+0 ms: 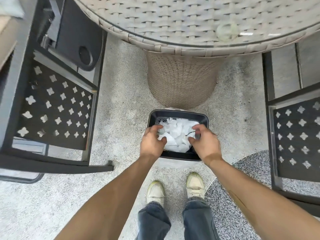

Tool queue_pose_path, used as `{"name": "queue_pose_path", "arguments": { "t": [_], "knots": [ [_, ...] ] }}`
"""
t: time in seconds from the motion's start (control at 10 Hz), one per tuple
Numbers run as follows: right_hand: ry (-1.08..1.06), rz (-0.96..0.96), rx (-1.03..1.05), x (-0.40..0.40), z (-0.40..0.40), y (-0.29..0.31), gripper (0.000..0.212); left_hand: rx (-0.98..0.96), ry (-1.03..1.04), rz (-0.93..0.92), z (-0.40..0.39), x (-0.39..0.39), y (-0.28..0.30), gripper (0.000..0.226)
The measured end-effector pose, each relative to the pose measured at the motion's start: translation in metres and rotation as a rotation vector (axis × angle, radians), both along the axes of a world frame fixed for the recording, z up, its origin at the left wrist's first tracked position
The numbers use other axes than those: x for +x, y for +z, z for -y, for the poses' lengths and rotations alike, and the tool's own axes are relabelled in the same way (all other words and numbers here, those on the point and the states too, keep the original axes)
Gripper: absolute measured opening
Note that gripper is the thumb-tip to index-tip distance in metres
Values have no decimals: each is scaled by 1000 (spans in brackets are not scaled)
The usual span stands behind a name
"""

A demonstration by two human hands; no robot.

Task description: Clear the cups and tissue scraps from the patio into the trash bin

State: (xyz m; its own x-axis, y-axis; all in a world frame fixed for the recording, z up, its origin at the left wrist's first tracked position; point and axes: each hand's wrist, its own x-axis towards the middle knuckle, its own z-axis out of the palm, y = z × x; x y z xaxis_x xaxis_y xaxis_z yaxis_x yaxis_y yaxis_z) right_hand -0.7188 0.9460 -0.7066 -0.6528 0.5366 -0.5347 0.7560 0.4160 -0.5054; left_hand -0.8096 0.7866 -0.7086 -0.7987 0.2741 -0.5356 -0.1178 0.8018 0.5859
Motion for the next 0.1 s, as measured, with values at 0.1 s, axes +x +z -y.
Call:
{"name": "queue_pose_path", "arguments": {
  "t": [0.1],
  "knots": [
    [-8,-57,18,0,-6,37,41,21,15,-44,6,-5,31,42]
  ]
}}
